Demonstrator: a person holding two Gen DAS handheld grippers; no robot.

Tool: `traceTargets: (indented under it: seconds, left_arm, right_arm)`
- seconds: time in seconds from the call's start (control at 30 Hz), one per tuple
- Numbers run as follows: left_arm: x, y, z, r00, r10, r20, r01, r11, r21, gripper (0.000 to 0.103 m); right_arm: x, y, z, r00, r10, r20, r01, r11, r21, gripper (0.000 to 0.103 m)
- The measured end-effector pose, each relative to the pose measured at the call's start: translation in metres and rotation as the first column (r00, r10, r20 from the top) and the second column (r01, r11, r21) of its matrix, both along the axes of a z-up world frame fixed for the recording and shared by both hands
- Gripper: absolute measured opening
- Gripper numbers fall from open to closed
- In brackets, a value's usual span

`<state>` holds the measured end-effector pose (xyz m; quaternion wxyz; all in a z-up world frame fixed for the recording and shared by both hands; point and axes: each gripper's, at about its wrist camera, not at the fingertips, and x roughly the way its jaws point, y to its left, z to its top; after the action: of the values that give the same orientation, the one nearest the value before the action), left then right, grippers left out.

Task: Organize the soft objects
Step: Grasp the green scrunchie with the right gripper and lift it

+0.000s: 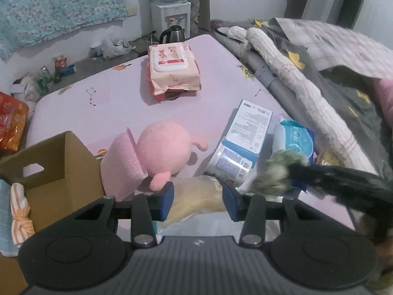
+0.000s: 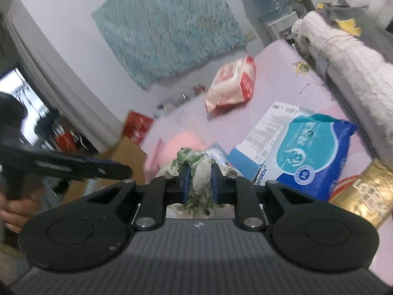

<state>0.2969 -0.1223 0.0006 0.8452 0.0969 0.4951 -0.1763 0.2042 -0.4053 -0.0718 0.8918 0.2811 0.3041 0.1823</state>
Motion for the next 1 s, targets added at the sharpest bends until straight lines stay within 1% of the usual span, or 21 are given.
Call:
traceTargets:
  seconds: [0.07,0.13,0.27,0.33,0.4,0.43,0.47,0.57,0.67,0.8,0.9,0.93,1.0]
  left_arm:
    - [0.005,-0.007,-0.007,1.0,-0.005,-0.027,0.006,1.0,0.024,0.045]
    - [0.013,-0.014,-0.018,0.997,-0.011,-0.077,0.015,0.999,0.04,0.046]
    - [0.032,-0.025,-0.04,0.988,-0.009,-0.154,0.019,0.998,0.067,0.065]
    - [0.039,-0.028,-0.049,0.983,0.001,-0.182,0.014,0.997,0.081,0.071]
    - [0.046,-0.03,-0.058,0.98,0.018,-0.2,0.0,0.996,0.092,0.079]
    - [0.049,-0.031,-0.062,0.977,0.02,-0.213,0.001,0.995,0.102,0.087]
    - [0.051,-0.033,-0.067,0.973,0.015,-0.228,0.011,0.994,0.113,0.09]
    - [0.056,-0.04,-0.081,0.968,0.014,-0.25,0.03,0.985,0.172,0.092]
    - [0.057,-0.043,-0.091,0.967,0.013,-0.256,0.043,0.977,0.209,0.097]
    - [0.058,-0.047,-0.102,0.965,0.009,-0.262,0.061,0.965,0.256,0.097]
    - [0.059,-0.045,-0.104,0.966,0.011,-0.26,0.059,0.964,0.259,0.094]
    - [0.058,-0.044,-0.104,0.966,0.01,-0.258,0.057,0.966,0.253,0.091]
    - [0.057,-0.042,-0.101,0.968,0.007,-0.251,0.055,0.969,0.239,0.08]
  right_arm:
    - [-0.011,-0.008,0.005,1.0,-0.006,0.013,0.006,1.0,0.026,0.016]
    - [-0.021,-0.013,0.007,1.0,-0.006,0.015,0.005,0.999,0.044,0.016]
    - [-0.037,-0.015,0.0,1.0,0.007,-0.011,-0.006,0.998,0.067,0.016]
    - [-0.042,-0.014,-0.005,1.0,0.015,-0.025,-0.013,0.997,0.073,0.016]
    - [-0.043,-0.011,-0.011,0.999,0.02,-0.04,-0.017,0.997,0.073,0.016]
    - [-0.044,-0.01,-0.014,0.998,0.026,-0.049,-0.023,0.997,0.074,0.016]
    - [-0.045,-0.008,-0.017,0.998,0.029,-0.056,-0.025,0.997,0.074,0.016]
    - [-0.044,-0.005,-0.025,0.997,0.036,-0.074,-0.031,0.997,0.074,0.016]
    - [-0.042,-0.003,-0.032,0.995,0.037,-0.092,-0.03,0.997,0.075,0.017]
    - [-0.038,-0.002,-0.038,0.992,0.041,-0.115,-0.032,0.996,0.085,0.017]
    - [-0.033,0.0,-0.042,0.991,0.044,-0.128,-0.033,0.996,0.087,0.017]
    - [-0.031,0.0,-0.043,0.99,0.045,-0.13,-0.034,0.995,0.089,0.017]
    - [-0.032,0.0,-0.044,0.99,0.044,-0.133,-0.032,0.995,0.094,0.017]
